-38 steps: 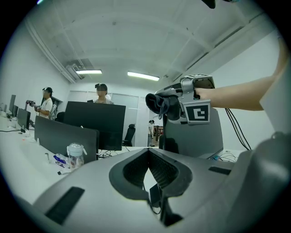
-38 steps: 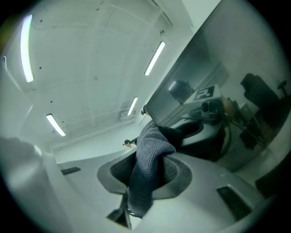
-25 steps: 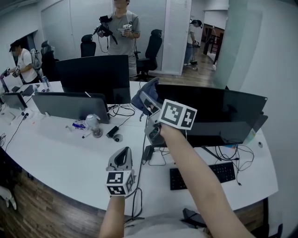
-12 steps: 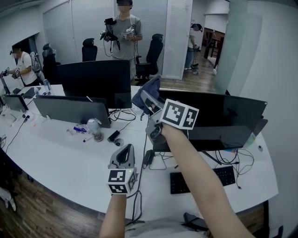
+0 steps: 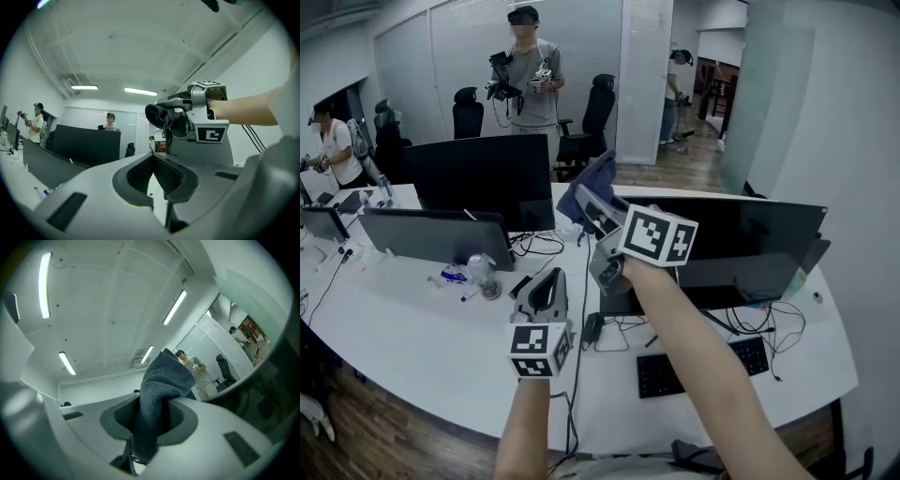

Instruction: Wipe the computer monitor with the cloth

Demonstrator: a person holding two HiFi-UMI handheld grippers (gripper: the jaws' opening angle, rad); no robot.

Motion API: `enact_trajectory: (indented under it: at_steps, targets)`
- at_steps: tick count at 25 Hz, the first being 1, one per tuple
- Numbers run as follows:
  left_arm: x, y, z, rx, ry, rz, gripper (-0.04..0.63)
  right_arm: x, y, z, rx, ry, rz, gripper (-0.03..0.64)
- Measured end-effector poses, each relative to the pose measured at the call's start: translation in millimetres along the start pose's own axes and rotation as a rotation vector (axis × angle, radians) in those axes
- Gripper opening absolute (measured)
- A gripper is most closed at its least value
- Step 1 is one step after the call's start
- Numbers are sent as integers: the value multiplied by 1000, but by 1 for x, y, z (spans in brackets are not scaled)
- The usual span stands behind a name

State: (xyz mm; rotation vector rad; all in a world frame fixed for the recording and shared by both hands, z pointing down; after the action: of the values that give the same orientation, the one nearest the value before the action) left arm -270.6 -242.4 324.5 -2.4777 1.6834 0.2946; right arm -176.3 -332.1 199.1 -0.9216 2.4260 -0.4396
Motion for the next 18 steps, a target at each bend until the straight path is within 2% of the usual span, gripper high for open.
enact_trajectory:
  at_steps: [6,13,18]
  targets:
    - [14,-5,14,-25,-17,-23,9,-7,5,17,-62,-2,19,95]
    - [19,-27,17,-44,-12,-67,9,-24,11,23,-250,40,22,97]
    - [15,-42,16,-54,-17,-91,9,-43,15,29,-292,19,26,97]
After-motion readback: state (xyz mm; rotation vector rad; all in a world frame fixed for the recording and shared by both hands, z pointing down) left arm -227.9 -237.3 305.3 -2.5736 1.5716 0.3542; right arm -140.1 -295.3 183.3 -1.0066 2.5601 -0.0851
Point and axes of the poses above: the fingertips, and each gripper's own axes: x forward along the fingers, y to its left, z out of its top, the point moved 4 cm from there along -x, backward along the fingers, and after that the axes turned 9 degrees about -y, right-handed, at the moved point
